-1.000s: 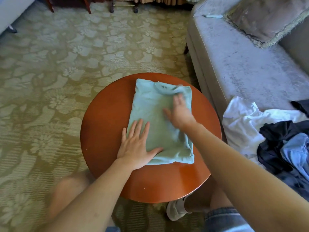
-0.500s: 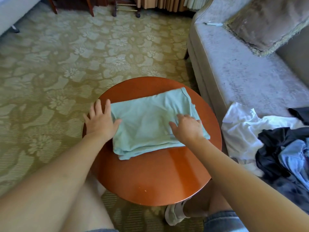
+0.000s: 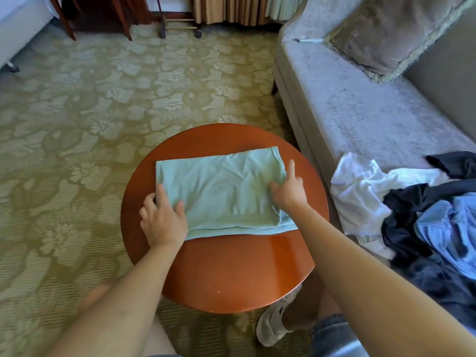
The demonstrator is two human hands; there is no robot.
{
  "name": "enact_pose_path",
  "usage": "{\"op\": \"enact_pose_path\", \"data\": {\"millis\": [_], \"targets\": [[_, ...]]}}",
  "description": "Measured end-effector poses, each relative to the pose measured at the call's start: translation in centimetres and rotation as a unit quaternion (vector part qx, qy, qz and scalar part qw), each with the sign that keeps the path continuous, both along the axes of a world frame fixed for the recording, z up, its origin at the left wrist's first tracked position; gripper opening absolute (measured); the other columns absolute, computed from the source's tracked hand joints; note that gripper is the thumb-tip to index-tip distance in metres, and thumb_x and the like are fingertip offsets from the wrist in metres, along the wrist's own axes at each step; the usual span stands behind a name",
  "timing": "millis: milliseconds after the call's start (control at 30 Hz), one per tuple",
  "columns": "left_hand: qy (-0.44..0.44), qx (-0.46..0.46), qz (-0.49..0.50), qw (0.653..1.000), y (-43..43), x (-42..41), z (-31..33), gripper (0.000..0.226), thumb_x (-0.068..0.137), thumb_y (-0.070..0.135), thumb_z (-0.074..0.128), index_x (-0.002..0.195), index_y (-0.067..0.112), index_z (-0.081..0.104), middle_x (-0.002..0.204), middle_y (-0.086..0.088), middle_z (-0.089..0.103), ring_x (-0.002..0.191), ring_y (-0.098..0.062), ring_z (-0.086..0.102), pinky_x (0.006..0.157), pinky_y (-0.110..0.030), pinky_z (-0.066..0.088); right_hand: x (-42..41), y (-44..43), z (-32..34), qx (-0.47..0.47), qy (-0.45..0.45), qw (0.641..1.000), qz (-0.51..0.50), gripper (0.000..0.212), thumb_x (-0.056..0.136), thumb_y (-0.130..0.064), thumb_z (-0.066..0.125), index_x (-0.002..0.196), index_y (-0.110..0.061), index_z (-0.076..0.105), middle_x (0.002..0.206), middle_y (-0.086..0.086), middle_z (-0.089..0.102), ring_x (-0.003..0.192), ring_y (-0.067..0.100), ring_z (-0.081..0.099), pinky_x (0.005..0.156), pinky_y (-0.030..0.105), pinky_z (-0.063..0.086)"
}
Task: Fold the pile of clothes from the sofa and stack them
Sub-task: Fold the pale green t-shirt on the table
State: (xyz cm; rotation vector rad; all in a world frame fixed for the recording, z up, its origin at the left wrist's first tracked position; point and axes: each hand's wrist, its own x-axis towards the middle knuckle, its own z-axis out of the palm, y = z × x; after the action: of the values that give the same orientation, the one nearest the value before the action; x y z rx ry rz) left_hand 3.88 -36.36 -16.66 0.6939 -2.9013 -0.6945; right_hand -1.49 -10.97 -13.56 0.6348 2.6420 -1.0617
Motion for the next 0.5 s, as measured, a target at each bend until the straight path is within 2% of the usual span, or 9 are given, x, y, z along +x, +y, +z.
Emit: {"op": "enact_pose_path", "data": {"millis": [67, 167, 267, 333, 400, 433, 500], "targets": [[-0.014, 0.026, 0.023, 0.999, -0.3, -0.7, 0.4, 0.075, 0.096, 0.040, 0.052, 0.155, 0.020, 0.010, 0.144, -0.015, 0.034, 0.125, -0.036, 0.040, 0.101, -0.047, 0.037, -1.0, 0.0, 0.7, -0.006, -0.041, 0.999, 0.008, 0.084, 0.097, -0.038, 0.050, 0.152, -0.034, -0.012, 0.142, 0.021, 0.034, 0.095, 0.033, 0.052, 0.077, 0.038, 0.044], [-0.050, 0.063, 0.032, 0.996, -0.9, -1.8, 1.1, 0.082, 0.094, 0.040, 0.057, 0.155, 0.024, 0.003, 0.136, -0.017, 0.043, 0.118, -0.037, 0.050, 0.092, -0.046, 0.043, -2.3, 0.1, 1.0, 0.024, -0.074, 0.996, 0.036, 0.091, 0.096, -0.041, 0.053, 0.151, -0.031, -0.018, 0.134, 0.024, 0.047, 0.093, 0.035, 0.058, 0.075, 0.039, 0.048], [-0.076, 0.057, 0.031, 0.995, -1.1, -2.7, 1.3, 0.083, 0.095, 0.039, 0.056, 0.155, 0.025, 0.001, 0.127, -0.015, 0.057, 0.123, -0.037, 0.047, 0.090, -0.048, 0.044, -2.8, 0.1, 1.2, 0.009, -0.051, 0.998, 0.040, 0.093, 0.095, -0.035, 0.056, 0.151, -0.031, -0.018, 0.129, 0.019, 0.054, 0.084, 0.029, 0.057, 0.073, 0.037, 0.051], [-0.068, 0.052, 0.020, 0.996, -0.8, -2.9, 1.2, 0.079, 0.096, 0.033, 0.055, 0.155, 0.025, 0.002, 0.123, -0.014, 0.059, 0.123, -0.036, 0.045, 0.091, -0.047, 0.044, -2.9, 0.1, 1.1, -0.004, -0.026, 0.999, 0.048, 0.093, 0.095, -0.028, 0.057, 0.151, -0.033, -0.017, 0.126, 0.016, 0.056, 0.082, 0.026, 0.057, 0.071, 0.036, 0.050], [-0.053, 0.055, -0.009, 0.997, -0.4, -3.0, 1.1, 0.075, 0.098, 0.026, 0.052, 0.154, 0.028, 0.002, 0.124, -0.015, 0.057, 0.117, -0.038, 0.050, 0.091, -0.047, 0.046, -2.8, 0.0, 0.6, -0.001, 0.004, 0.997, 0.080, 0.092, 0.094, -0.019, 0.055, 0.152, -0.035, -0.016, 0.115, 0.013, 0.060, 0.075, 0.022, 0.057, 0.066, 0.034, 0.049], [-0.051, 0.058, -0.024, 0.997, -0.4, -3.0, 1.0, 0.074, 0.099, 0.024, 0.050, 0.154, 0.030, 0.002, 0.126, -0.014, 0.055, 0.115, -0.038, 0.052, 0.091, -0.046, 0.046, -2.7, 0.0, 0.4, 0.002, 0.017, 0.995, 0.100, 0.092, 0.093, -0.015, 0.052, 0.152, -0.036, -0.015, 0.111, 0.012, 0.060, 0.075, 0.022, 0.057, 0.065, 0.033, 0.048], [-0.058, 0.061, -0.052, 0.995, -0.8, -2.9, 0.8, 0.070, 0.101, 0.023, 0.046, 0.154, 0.034, 0.001, 0.128, -0.013, 0.052, 0.115, -0.037, 0.053, 0.088, -0.043, 0.044, -2.2, 0.1, 0.0, 0.013, 0.027, 0.989, 0.145, 0.090, 0.091, -0.009, 0.047, 0.152, -0.040, -0.012, 0.116, 0.010, 0.052, 0.090, 0.025, 0.055, 0.076, 0.032, 0.043]]}}
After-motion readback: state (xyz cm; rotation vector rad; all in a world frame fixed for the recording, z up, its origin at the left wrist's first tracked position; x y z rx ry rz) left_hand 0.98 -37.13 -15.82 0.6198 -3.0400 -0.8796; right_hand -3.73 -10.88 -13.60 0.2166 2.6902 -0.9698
